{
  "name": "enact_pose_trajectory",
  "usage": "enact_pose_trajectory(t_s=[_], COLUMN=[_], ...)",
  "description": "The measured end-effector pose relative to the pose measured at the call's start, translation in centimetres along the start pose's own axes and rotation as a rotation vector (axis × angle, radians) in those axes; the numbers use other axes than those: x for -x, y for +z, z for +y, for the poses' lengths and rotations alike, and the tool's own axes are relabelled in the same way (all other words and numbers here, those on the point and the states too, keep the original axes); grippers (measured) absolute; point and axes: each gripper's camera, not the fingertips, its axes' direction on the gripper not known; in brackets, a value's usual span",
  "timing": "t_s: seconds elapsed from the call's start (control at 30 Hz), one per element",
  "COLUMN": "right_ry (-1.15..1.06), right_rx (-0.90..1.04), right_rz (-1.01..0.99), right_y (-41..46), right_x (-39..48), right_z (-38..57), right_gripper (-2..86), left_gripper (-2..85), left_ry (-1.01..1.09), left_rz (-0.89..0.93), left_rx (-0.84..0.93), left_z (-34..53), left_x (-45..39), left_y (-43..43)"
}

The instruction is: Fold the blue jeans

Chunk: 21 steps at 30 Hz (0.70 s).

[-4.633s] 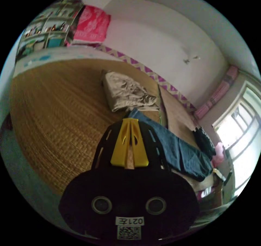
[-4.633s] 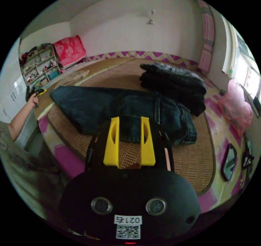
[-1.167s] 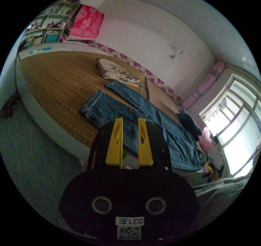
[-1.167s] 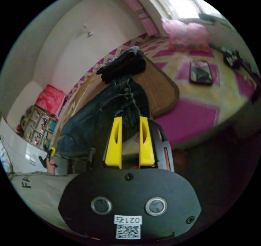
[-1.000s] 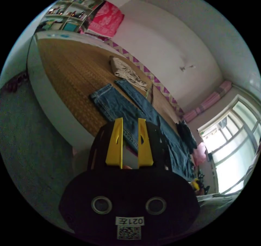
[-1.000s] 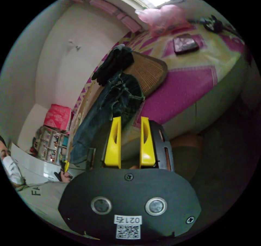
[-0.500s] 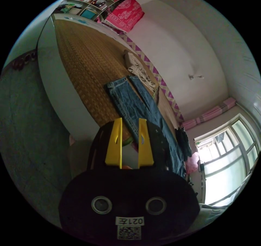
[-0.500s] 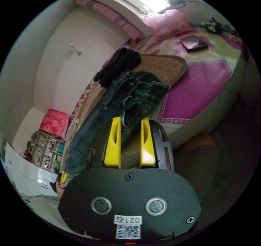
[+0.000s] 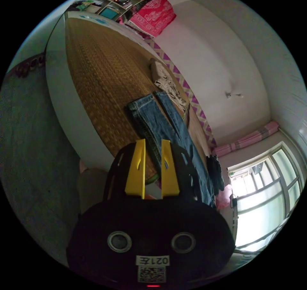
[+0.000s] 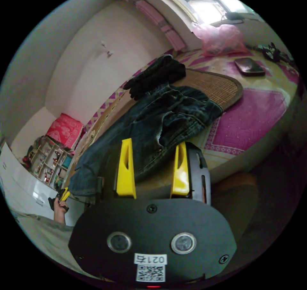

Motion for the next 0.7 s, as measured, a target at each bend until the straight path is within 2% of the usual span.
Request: enact_pose_trajectory(t_s=[0.07, 0.13, 0.37, 0.53, 0.7], right_ry=[0.093, 0.204, 0.155, 0.211, 0.31], right_rx=[-0.03, -0.041, 0.022, 0.024, 0.043], right_rz=[0.015, -0.081, -0.1, -0.133, -0.26], right_y=[-0.2, -0.3, -0.2, 0.2, 0.3], right_x=[-1.4, -3.4, -2.9, -3.7, -5.5], right_z=[0.1, 0.0, -0.3, -0.7, -1.6], right_gripper=[7.8, 6.5, 7.2, 5.2, 2.3], left_gripper=[4.4, 3.0, 2.2, 4.9, 1.1], left_ry=[-0.034, -0.078, -0.118, -0.127, -0.154], left_rz=[0.008, 0.025, -0.035, 0.09, 0.115], left_rx=[0.003, 0.014, 0.009, 0.001, 0.025], left_z=[-0.2, -0.5, -0.9, -1.6, -2.3], left_x=[0.3, 0.5, -0.6, -0.1, -0.1], left_y=[0.3, 0.5, 1.6, 3.6, 5.3])
